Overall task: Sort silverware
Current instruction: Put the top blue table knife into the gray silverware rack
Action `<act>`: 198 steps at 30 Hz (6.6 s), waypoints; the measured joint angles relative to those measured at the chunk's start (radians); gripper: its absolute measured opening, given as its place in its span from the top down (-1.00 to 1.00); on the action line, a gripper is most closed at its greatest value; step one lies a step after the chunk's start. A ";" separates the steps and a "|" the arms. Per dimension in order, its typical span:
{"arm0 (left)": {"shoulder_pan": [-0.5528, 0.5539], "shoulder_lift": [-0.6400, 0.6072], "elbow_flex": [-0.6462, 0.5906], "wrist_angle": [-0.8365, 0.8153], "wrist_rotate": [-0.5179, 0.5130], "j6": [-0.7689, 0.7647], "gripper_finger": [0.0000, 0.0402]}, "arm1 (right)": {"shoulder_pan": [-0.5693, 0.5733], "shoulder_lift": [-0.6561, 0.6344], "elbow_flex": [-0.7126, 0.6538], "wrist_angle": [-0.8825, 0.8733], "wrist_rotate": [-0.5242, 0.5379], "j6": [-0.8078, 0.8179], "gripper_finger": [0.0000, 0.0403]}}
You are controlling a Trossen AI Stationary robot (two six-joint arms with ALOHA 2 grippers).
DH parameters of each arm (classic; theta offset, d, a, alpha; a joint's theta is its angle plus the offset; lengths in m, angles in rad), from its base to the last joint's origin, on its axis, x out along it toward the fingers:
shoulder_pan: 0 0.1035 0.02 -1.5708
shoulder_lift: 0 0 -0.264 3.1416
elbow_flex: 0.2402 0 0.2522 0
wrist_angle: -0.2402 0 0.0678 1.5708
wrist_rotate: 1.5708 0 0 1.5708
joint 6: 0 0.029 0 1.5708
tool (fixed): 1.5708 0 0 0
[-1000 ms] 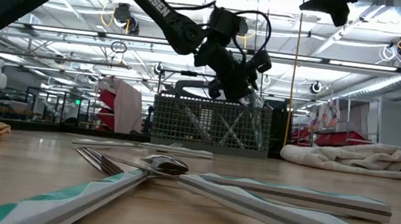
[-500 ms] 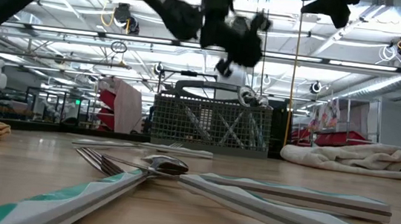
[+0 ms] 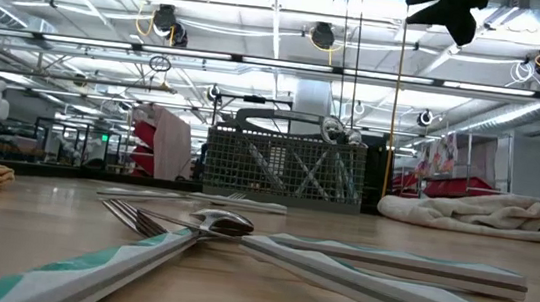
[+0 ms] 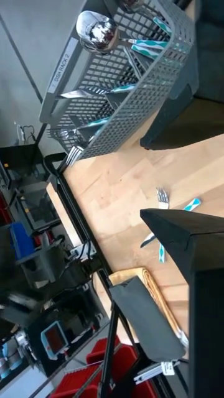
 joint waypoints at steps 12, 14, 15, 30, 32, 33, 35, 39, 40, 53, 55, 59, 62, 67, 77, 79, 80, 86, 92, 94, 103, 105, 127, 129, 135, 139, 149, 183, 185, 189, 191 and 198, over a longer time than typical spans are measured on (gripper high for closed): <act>-0.038 0.032 -0.174 -0.355 0.431 -0.303 0.43 | 0.000 0.011 0.000 -0.001 0.001 0.021 0.24; -0.047 0.035 -0.242 -0.302 0.463 -0.339 0.43 | 0.000 0.013 0.000 0.000 0.001 0.018 0.24; -0.054 0.035 -0.278 -0.256 0.471 -0.356 0.43 | 0.000 0.013 0.000 -0.001 0.001 0.016 0.24; -0.164 0.035 -0.590 0.142 0.509 -0.499 0.43 | 0.000 0.014 0.000 -0.003 0.001 0.010 0.24; -0.176 0.041 -0.590 0.185 0.513 -0.491 0.43 | 0.000 0.014 0.000 -0.005 0.001 0.010 0.24; -0.179 0.049 -0.590 0.200 0.513 -0.488 0.43 | 0.000 0.014 0.000 -0.008 0.001 0.010 0.24; -0.181 0.071 -0.591 0.196 0.514 -0.483 0.43 | 0.000 0.014 0.000 -0.018 0.001 0.010 0.24; -0.181 0.131 -0.591 0.212 0.543 -0.445 0.43 | 0.000 0.014 0.000 -0.049 0.001 0.010 0.24; -0.181 0.147 -0.591 0.223 0.558 -0.434 0.43 | 0.000 0.014 0.000 -0.055 0.002 0.010 0.24; -0.140 0.243 -0.591 0.221 0.535 -0.403 0.43 | 0.000 0.014 0.000 -0.107 0.002 -0.020 0.24; -0.136 0.259 -0.591 0.222 0.535 -0.397 0.43 | 0.000 0.014 0.000 -0.107 0.002 -0.025 0.24; -0.128 0.305 -0.591 0.254 0.541 -0.379 0.43 | 0.000 0.014 0.000 -0.109 0.002 -0.028 0.24; -0.122 0.350 -0.587 0.269 0.562 -0.375 0.43 | 0.000 0.014 0.000 -0.114 0.001 -0.028 0.24; -0.113 0.398 -0.582 0.254 0.620 -0.359 0.70 | 0.000 0.013 0.000 -0.114 0.000 -0.016 0.24; -0.116 0.336 -0.524 0.151 0.639 -0.386 0.89 | 0.000 0.013 0.000 -0.114 0.000 -0.014 0.24; -0.119 0.307 -0.486 0.120 0.628 -0.386 0.89 | 0.000 0.013 0.000 -0.114 0.000 -0.016 0.24; -0.119 0.290 -0.467 0.105 0.608 -0.386 0.89 | 0.000 0.013 0.000 -0.114 0.000 -0.018 0.24; -0.115 0.249 -0.348 -0.064 0.471 -0.363 0.89 | 0.000 0.013 0.000 -0.113 0.001 -0.028 0.24; -0.081 0.244 -0.176 -0.160 0.204 -0.158 0.89 | -0.001 0.013 0.000 -0.113 0.006 -0.032 0.24; -0.057 0.241 -0.120 -0.157 0.107 -0.064 0.89 | -0.001 0.013 0.000 -0.113 0.006 -0.032 0.24; 0.064 0.239 0.087 -0.143 -0.334 0.541 0.89 | -0.001 0.013 0.000 -0.113 0.006 -0.043 0.24; 0.094 0.239 0.091 -0.095 -0.363 0.704 0.89 | -0.001 0.013 0.000 -0.113 0.006 -0.048 0.24; 0.234 0.317 0.090 0.523 0.131 2.113 0.89 | -0.002 0.013 0.000 -0.114 0.006 0.048 0.24; 0.235 0.315 0.090 0.573 0.167 2.160 0.89 | -0.002 0.013 0.000 -0.114 0.006 0.059 0.24; 0.254 0.315 0.090 0.601 0.220 2.326 0.89 | -0.002 0.013 0.000 -0.114 0.006 0.062 0.24; 0.272 0.315 0.090 0.600 0.274 2.425 0.89 | -0.002 0.013 0.000 -0.114 0.006 0.061 0.24; 0.274 0.337 0.005 0.668 0.298 2.502 0.89 | -0.002 0.014 0.000 -0.114 0.007 0.052 0.24; 0.292 0.513 -0.055 0.700 0.211 2.469 0.89 | -0.002 0.014 0.000 -0.115 0.008 -0.028 0.24; 0.290 0.514 -0.055 0.702 0.210 2.466 0.89 | -0.001 0.014 0.000 -0.115 0.007 -0.034 0.24; 0.282 0.513 -0.055 0.701 0.211 2.388 0.76 | -0.001 0.014 0.000 -0.115 0.006 -0.045 0.24; 0.280 0.513 -0.055 0.695 0.212 2.360 0.63 | -0.001 0.014 0.000 -0.115 0.004 -0.051 0.24; 0.273 0.513 -0.055 0.650 0.213 2.336 0.50 | -0.001 0.014 0.000 -0.121 0.000 -0.061 0.24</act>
